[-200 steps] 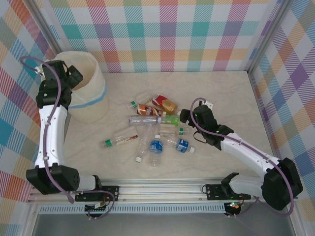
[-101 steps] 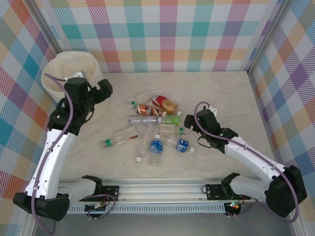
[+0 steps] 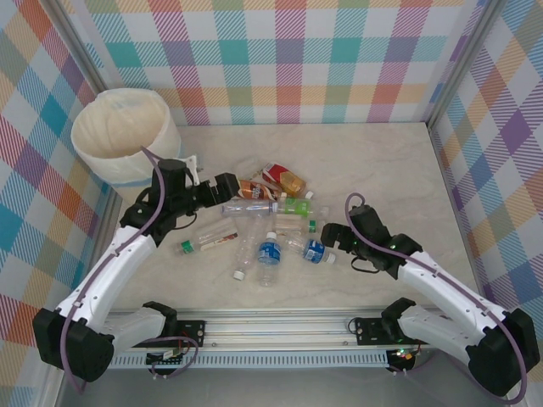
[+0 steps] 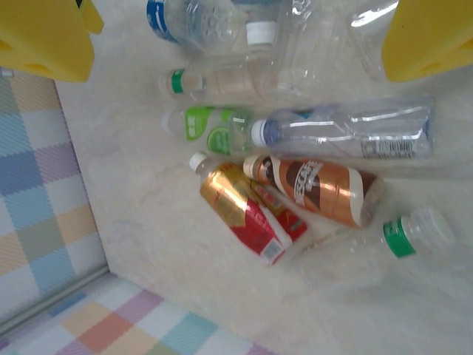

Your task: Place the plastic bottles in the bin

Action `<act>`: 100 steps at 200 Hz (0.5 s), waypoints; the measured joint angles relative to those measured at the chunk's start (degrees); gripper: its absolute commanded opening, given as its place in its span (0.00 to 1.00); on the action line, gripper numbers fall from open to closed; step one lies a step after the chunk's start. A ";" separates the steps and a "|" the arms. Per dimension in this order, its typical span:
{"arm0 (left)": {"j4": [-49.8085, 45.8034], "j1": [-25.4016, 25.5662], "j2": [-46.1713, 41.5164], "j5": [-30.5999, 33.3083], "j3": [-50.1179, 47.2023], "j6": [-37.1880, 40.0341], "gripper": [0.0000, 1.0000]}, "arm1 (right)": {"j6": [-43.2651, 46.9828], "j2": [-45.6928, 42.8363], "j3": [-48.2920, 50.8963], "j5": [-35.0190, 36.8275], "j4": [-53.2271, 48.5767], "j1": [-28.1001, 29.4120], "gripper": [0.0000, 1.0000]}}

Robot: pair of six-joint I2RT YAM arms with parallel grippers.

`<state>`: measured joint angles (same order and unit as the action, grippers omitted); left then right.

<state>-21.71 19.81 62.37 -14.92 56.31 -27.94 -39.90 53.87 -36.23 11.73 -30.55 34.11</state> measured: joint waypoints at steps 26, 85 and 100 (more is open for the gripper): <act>0.83 0.00 -0.20 -1.62 -2.73 0.04 1.00 | -0.85 0.02 0.61 -2.91 -2.36 0.87 1.00; 4.42 0.04 -0.35 -1.16 -4.35 -1.20 1.00 | 3.82 2.95 2.01 -8.96 -0.87 5.03 1.00; 4.50 0.04 -0.33 -0.39 -4.50 -1.20 1.00 | 8.46 3.96 1.99 -10.93 1.60 5.55 0.99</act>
<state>-17.21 19.86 62.04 -15.31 51.81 -29.15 -31.44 57.82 -34.24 0.80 -28.95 39.66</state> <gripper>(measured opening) 0.999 0.998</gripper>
